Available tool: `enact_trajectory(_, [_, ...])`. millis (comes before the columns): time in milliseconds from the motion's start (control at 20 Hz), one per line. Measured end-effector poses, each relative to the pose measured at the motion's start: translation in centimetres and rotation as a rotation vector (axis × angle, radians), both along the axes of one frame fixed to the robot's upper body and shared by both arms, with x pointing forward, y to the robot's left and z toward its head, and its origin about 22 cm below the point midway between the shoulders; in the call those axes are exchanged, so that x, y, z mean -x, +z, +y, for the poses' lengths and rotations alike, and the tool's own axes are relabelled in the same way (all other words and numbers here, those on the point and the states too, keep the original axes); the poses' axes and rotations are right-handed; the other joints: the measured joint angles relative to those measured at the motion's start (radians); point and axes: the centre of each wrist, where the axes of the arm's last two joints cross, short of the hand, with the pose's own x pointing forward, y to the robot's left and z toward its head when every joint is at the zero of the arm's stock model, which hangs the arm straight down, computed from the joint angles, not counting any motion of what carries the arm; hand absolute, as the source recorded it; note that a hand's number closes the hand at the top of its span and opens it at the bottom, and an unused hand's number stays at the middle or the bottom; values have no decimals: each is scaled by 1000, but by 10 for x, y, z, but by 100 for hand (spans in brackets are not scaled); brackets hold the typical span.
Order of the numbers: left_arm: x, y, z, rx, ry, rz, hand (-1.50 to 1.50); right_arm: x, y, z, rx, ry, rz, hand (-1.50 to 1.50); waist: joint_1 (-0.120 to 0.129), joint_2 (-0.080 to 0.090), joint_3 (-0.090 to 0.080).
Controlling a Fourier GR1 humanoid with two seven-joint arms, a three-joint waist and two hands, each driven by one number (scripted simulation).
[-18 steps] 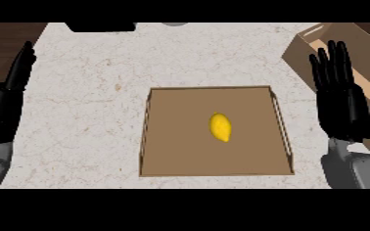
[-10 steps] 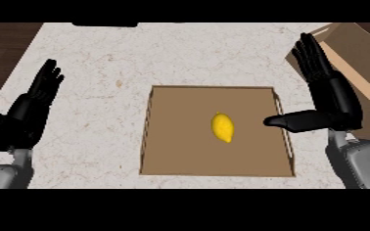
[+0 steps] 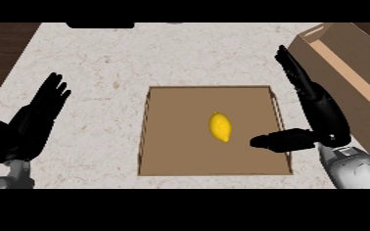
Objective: Pick the lemon from the tray and place it in the cardboard box
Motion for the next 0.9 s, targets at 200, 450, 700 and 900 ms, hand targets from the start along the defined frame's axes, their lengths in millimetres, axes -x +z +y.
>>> enact_trajectory(200, [2, 1, 4, 11, 1, 10, 0, 3, 19, -6, 315, 9, 43, -150, -4, -4, -3])
enact_trajectory(450, [3, 3, 5, 16, -7, 16, 0, 5, 44, 10, 673, -16, 121, -150, 2, -5, -5])
enact_trajectory(700, [-2, 7, -1, 18, -11, 13, 0, 11, 56, 53, 912, -25, 229, -150, 6, -2, -4])
enact_trajectory(900, [0, 4, -3, 21, -11, 12, 0, 12, 60, 85, 1012, -35, 323, -150, 5, 0, -2])
